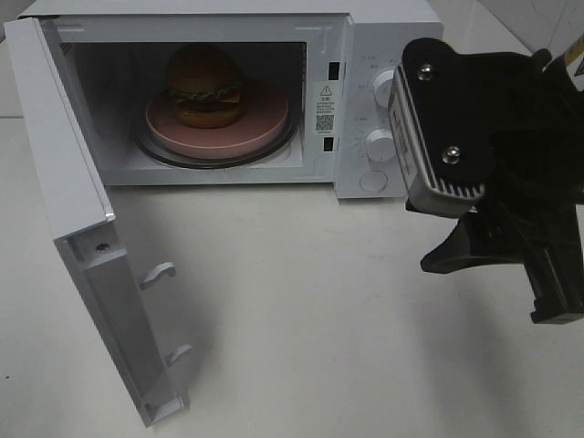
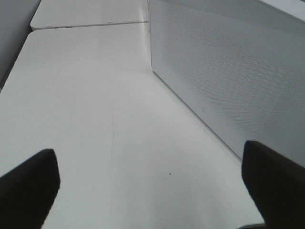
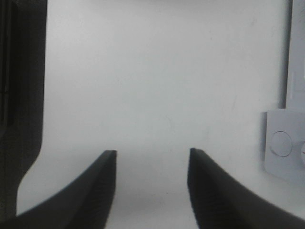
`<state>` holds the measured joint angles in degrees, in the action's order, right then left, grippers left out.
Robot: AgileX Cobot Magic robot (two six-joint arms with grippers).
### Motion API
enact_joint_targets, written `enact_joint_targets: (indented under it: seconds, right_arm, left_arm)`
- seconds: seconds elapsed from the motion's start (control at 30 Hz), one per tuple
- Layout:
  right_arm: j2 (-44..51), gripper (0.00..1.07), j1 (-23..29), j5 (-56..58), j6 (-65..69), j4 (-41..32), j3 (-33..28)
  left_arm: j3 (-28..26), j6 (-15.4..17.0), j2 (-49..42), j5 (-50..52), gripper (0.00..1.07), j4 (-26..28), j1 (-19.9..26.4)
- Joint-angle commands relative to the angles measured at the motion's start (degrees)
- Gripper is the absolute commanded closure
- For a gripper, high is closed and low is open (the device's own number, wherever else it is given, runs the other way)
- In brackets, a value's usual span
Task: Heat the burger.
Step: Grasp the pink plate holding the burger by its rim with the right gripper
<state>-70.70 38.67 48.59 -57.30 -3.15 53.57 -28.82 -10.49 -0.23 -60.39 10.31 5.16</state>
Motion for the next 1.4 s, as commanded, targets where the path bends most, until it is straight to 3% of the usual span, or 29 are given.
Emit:
enact_joint_targets:
  seconds: [0.03, 0.07, 0.13, 0.2, 0.67, 1.4]
  right_arm:
    - [0.23, 0.32, 0.17, -2.01, -0.52, -0.06, 0.11]
    - [0.23, 0.32, 0.17, -2.01, -0.52, -0.06, 0.11]
    - [0.23, 0.12, 0.17, -4.3, -0.52, -0.06, 0.11]
    - [0.23, 0.1, 0.17, -4.76, -0.52, -0.06, 0.11]
    - [-5.79, 0.13, 0.17, -6.19, -3.04, 5.96, 4.53]
    - [-22.69, 0.19, 0.17, -11.12, -3.04, 6.13, 16.21]
  left_arm:
    - [0.11, 0.17, -1.2, 0.63, 0.09, 0.06, 0.23]
    - [0.11, 0.17, -1.2, 0.63, 0.09, 0.06, 0.23]
    - [0.11, 0.17, -1.2, 0.63, 0.09, 0.06, 0.23]
    - [0.11, 0.17, -1.2, 0.63, 0.09, 0.06, 0.23]
    - [0.11, 0.17, -1.2, 0.63, 0.09, 0.06, 0.23]
    - [0.11, 0.17, -1.2, 0.63, 0.09, 0.06, 0.23]
